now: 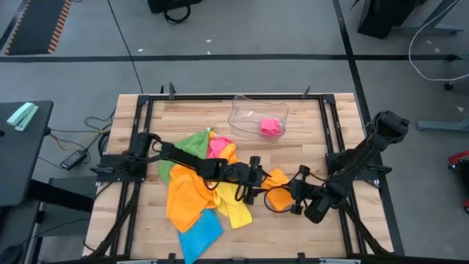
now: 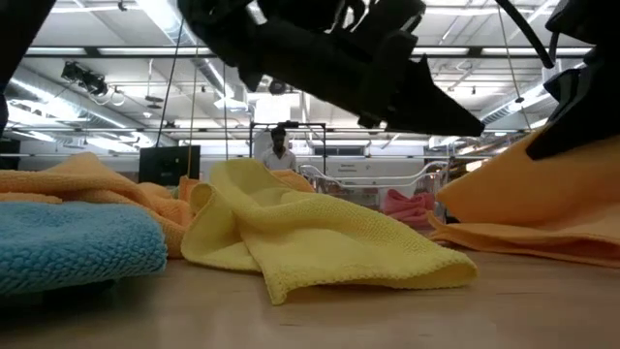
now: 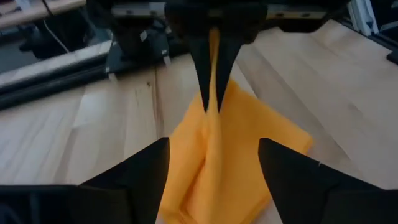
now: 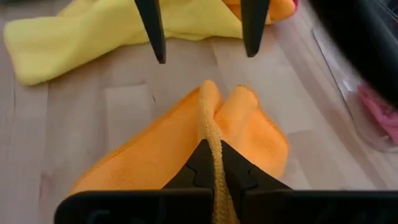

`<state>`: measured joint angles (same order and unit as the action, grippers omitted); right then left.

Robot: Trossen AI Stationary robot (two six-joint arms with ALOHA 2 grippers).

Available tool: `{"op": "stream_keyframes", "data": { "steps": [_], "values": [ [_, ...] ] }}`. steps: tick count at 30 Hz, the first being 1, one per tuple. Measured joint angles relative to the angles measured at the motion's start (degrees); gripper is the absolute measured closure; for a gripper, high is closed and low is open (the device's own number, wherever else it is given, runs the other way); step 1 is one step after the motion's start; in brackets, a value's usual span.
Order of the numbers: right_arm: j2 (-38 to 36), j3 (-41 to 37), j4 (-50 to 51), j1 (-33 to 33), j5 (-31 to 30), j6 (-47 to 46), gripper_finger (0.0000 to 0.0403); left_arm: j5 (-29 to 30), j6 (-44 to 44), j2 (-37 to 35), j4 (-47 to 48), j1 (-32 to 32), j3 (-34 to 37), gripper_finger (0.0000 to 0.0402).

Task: Fold microfiber towels
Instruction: Fold the right orange microfiber cloth

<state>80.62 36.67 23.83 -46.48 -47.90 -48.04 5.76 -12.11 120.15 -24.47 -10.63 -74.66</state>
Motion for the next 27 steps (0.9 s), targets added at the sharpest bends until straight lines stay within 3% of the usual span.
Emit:
{"op": "stream_keyframes", "data": {
  "steps": [9,27],
  "values": [
    [0.0,0.0,-1.4,-0.2,0.0,0.2,0.0397,0.0,-0.6,3.2,1.3,1.2,-2.4,0.0135],
    [0.0,0.0,-6.4,-0.2,-0.2,4.8,0.0397,1.9,-5.1,4.7,4.4,2.5,-2.5,0.0175]
  ]
}}
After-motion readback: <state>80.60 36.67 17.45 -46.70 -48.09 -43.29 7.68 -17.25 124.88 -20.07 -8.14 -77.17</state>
